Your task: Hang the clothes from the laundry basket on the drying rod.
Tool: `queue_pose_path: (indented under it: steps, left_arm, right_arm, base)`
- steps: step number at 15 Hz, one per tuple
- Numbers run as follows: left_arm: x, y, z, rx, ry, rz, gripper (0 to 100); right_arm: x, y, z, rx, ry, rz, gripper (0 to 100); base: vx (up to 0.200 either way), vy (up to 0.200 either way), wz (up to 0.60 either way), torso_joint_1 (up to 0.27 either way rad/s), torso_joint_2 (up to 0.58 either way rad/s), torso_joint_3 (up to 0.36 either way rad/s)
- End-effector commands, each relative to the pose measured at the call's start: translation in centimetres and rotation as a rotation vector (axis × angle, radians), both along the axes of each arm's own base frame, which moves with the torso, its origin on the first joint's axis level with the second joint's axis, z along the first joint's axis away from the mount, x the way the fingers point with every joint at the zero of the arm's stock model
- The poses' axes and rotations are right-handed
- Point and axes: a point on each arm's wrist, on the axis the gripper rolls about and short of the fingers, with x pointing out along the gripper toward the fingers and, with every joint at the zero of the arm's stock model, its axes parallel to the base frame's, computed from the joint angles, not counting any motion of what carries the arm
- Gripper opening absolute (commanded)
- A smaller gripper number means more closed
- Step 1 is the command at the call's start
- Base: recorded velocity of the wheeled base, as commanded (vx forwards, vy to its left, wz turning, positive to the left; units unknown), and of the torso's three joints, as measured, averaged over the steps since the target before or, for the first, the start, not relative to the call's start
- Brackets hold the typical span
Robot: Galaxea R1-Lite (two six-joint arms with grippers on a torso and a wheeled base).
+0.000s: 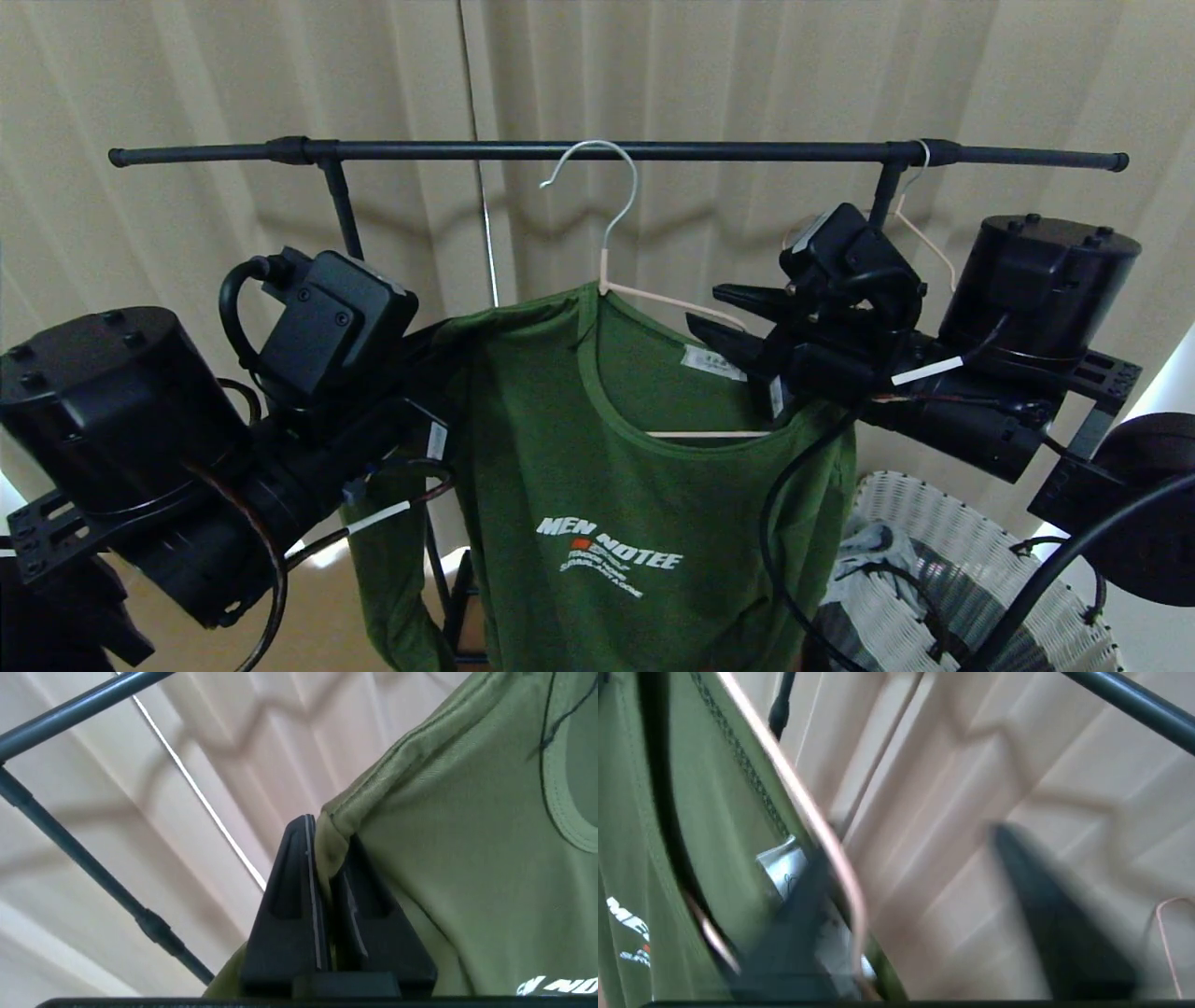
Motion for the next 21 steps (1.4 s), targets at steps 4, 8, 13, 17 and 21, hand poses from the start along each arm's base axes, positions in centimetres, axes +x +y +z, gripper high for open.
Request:
queue_pose_path:
  steps: [4, 8, 13, 17, 21]
  left_arm:
    - [-0.1, -0.2, 0.1, -0.01, -0.014, -0.006, 0]
    - [-0.1, -0.1, 0.1, -0.013, -0.019, -0.006, 0]
    - [-0.6, 0.2, -0.2, -0.009, -0.008, -0.008, 100]
    - [-2.0, 1.1, 0.4, -0.026, -0.032, -0.048, 100]
    - [-2.9, 3.0, -2.7, 0.032, 0.071, -0.002, 100]
  right_arm:
    - [0.0, 0.0, -0.1, 0.0, 0.001, 0.001, 0]
    - [-0.4, -0.2, -0.2, 0.0, 0.001, 0.001, 0]
    - [-0.3, -2.5, 0.4, 0.012, -0.015, -0.099, 0]
    - [-0.3, -4.5, 1.0, 0.027, -0.024, -0.179, 0]
    - [-1.6, -5.1, 1.2, 0.078, -0.041, -0.176, 0]
  base:
    - [0.0, 0.0, 0.0, 0.0, 0.0, 0.0]
    - [0.0, 0.0, 0.0, 0.0, 0.0, 0.0]
    - [0.0, 0.0, 0.0, 0.0, 0.0, 0.0]
    - [0.0, 0.0, 0.0, 0.0, 0.0, 0.0]
    - [0.0, 0.0, 0.0, 0.0, 0.0, 0.0]
